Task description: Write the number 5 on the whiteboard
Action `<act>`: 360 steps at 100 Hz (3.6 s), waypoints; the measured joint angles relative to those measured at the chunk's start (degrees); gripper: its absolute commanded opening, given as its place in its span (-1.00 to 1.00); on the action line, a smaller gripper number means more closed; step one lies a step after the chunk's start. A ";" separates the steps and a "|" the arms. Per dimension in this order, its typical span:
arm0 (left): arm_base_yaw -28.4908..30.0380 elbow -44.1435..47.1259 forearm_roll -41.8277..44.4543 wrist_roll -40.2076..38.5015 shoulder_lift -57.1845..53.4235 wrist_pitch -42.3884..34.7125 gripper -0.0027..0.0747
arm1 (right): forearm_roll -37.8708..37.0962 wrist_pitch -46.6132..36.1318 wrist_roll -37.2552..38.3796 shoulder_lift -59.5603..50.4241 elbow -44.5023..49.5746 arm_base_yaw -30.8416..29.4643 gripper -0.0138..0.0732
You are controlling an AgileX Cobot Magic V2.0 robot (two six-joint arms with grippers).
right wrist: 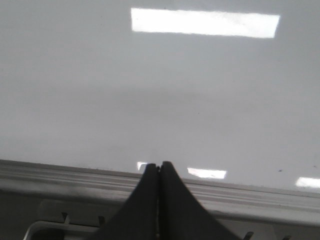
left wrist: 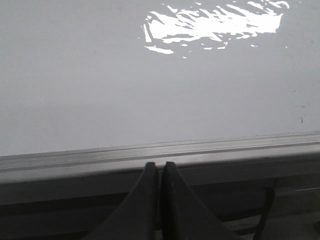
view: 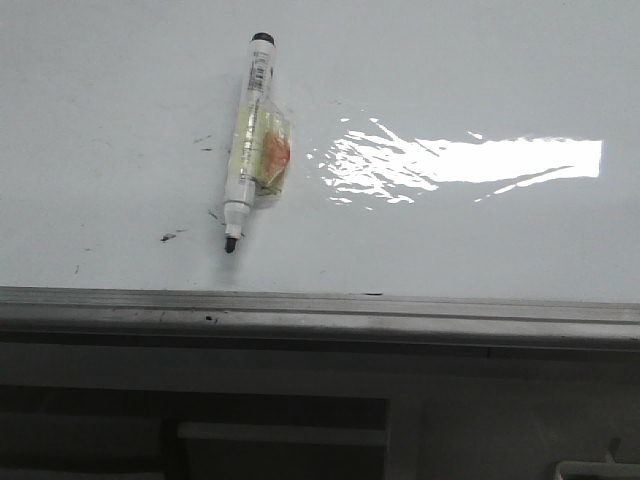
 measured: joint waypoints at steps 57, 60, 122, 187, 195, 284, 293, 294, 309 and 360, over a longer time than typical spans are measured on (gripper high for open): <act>0.00 0.00 -8.00 0.00 0.00 -7.67 -0.98 | 1.51 -22.81 -0.10 0.00 0.10 0.00 -0.83; 0.00 0.00 -10.01 0.00 0.00 -9.35 -0.98 | 2.74 -23.34 -0.10 0.00 0.10 0.00 -0.83; 0.00 -3.10 -44.77 -0.11 1.61 -18.74 -0.98 | 16.65 -12.38 0.00 0.63 -10.55 0.00 -0.83; -8.99 -40.73 -20.01 10.88 53.71 12.60 0.08 | 25.62 16.41 -18.14 23.30 -33.25 0.84 0.20; -14.67 -41.94 -21.41 11.71 58.50 9.70 0.08 | 26.16 16.41 -18.40 23.43 -33.52 1.61 0.21; -30.61 -43.29 -30.67 12.51 77.07 -6.51 -0.91 | 30.16 13.49 -20.74 25.23 -33.60 2.85 0.21; -30.61 -43.33 -30.53 13.03 77.17 -5.10 -0.98 | 36.54 14.46 -28.03 26.56 -34.22 4.10 0.21; -30.61 -43.46 -30.55 13.16 77.07 -4.83 -0.98 | 37.17 14.61 -28.75 26.80 -34.38 4.33 0.21; -30.87 -44.88 -26.97 22.22 76.17 0.40 -0.98 | 50.21 19.47 -46.68 30.74 -37.24 7.81 0.21; -36.34 -46.68 -21.50 59.85 69.14 8.06 -0.98 | 72.81 25.52 -81.48 50.57 -44.08 23.39 0.21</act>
